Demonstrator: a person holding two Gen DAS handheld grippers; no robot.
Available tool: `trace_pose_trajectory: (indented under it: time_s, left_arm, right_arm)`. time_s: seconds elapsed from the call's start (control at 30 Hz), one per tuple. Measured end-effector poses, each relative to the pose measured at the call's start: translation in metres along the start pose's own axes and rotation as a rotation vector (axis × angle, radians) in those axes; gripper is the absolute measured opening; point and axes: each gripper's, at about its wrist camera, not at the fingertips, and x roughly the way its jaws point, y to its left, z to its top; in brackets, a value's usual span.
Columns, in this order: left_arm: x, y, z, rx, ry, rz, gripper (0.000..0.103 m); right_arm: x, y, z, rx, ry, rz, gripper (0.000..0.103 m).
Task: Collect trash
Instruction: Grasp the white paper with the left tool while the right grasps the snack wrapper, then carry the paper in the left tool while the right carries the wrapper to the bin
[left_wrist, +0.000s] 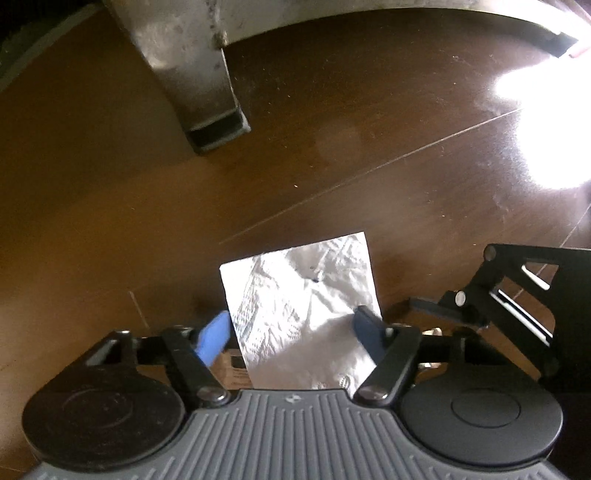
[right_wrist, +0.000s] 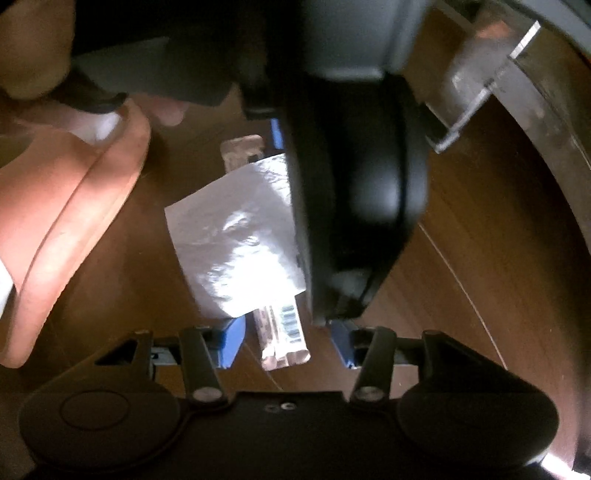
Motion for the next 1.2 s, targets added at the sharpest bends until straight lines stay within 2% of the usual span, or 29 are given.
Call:
trace_pose_trajectory:
  time_s: [0.1, 0.13, 0.17, 0.27, 0.43, 0.53, 0.67, 0.8, 1.0, 1.2]
  left_arm:
    - [-0.004, -0.001, -0.003, 0.006, -0.023, 0.018, 0.044]
    - [-0.006, -0.001, -0.003, 0.016, -0.030, 0.016, 0.032]
    - [-0.007, -0.001, -0.004, 0.021, -0.033, 0.011, 0.023]
    - [-0.008, 0.002, -0.003, -0.003, -0.025, -0.011, 0.010]
    - [-0.017, 0.002, -0.004, 0.010, -0.039, -0.028, 0.008]
    - [-0.025, -0.003, -0.004, 0.044, -0.059, -0.039, 0.008]
    - [-0.039, -0.007, -0.002, 0.072, -0.072, -0.064, 0.008]
    - [-0.068, -0.014, 0.007, 0.136, -0.098, -0.095, 0.008]
    - [-0.134, -0.044, 0.018, 0.275, -0.166, -0.143, 0.008]
    - [-0.219, -0.079, 0.030, 0.376, -0.269, -0.163, 0.008]
  right_arm:
    - [0.000, 0.005, -0.001, -0.008, -0.003, 0.000, 0.039]
    - [-0.001, 0.007, -0.001, -0.006, -0.001, 0.003, 0.030]
    - [-0.002, 0.006, -0.002, -0.004, -0.003, 0.001, 0.022]
    - [-0.004, 0.004, -0.003, 0.011, 0.014, 0.003, 0.020]
    - [-0.009, -0.006, -0.014, 0.030, 0.065, -0.019, 0.018]
    - [-0.019, -0.018, -0.030, 0.093, 0.110, -0.045, 0.018]
    - [-0.042, -0.048, -0.057, 0.276, 0.181, -0.089, 0.018]
    - [-0.079, -0.076, -0.081, 0.501, 0.199, -0.120, 0.018]
    - [-0.159, -0.107, -0.109, 0.800, 0.144, -0.150, 0.018]
    - [-0.268, -0.109, -0.129, 0.984, -0.034, -0.187, 0.018]
